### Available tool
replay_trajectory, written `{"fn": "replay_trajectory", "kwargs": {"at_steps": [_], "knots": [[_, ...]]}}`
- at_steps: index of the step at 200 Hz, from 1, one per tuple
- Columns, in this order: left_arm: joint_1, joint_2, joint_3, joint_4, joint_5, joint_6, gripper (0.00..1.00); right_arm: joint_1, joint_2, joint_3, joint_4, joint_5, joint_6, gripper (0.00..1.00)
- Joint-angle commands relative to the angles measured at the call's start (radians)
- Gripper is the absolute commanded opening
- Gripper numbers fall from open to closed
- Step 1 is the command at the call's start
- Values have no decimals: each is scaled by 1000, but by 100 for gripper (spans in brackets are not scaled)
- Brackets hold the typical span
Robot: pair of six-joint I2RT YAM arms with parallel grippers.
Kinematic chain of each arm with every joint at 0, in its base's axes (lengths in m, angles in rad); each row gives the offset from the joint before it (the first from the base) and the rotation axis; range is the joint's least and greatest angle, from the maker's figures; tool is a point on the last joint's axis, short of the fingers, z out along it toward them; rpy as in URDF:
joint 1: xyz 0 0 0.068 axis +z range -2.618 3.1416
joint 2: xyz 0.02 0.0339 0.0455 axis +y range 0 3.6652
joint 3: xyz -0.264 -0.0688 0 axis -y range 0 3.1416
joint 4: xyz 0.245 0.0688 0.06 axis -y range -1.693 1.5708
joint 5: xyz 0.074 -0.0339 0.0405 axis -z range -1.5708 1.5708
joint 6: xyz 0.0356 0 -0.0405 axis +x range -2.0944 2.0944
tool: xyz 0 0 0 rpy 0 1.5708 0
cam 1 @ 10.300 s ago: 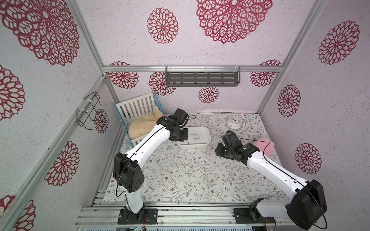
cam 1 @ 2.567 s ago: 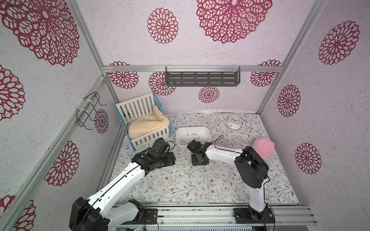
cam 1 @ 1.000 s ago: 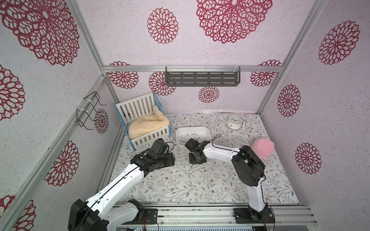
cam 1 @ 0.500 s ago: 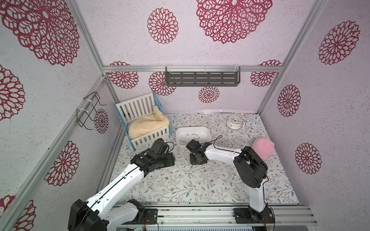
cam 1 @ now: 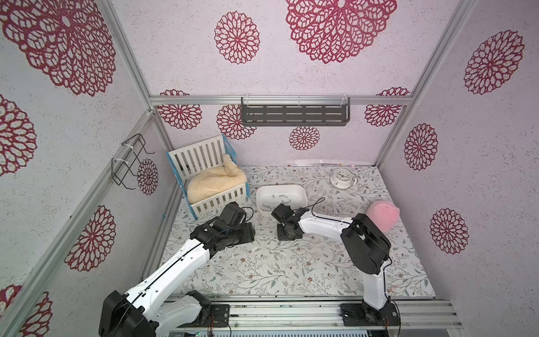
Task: Put the screws on the desktop into the storage box
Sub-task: Pick up the screw from the center of the board, then place the screw in the storage box.
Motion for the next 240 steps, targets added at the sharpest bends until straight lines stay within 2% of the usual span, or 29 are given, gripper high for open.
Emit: {"fn": "replay_trajectory", "kwargs": {"at_steps": [1, 123, 204, 240], "knots": [[-7, -14, -8, 19, -2, 4, 60, 6, 7, -5, -69, -32, 11, 0], [-5, -21, -5, 19, -13, 7, 61, -13, 8, 339, -229, -19, -51, 0], [-5, -45, -12, 5, -13, -2, 61, -169, 288, 838, -367, -12, -133, 0], [-6, -49, -18, 5, -18, -4, 61, -225, 390, 935, -384, -14, -127, 0]]}}
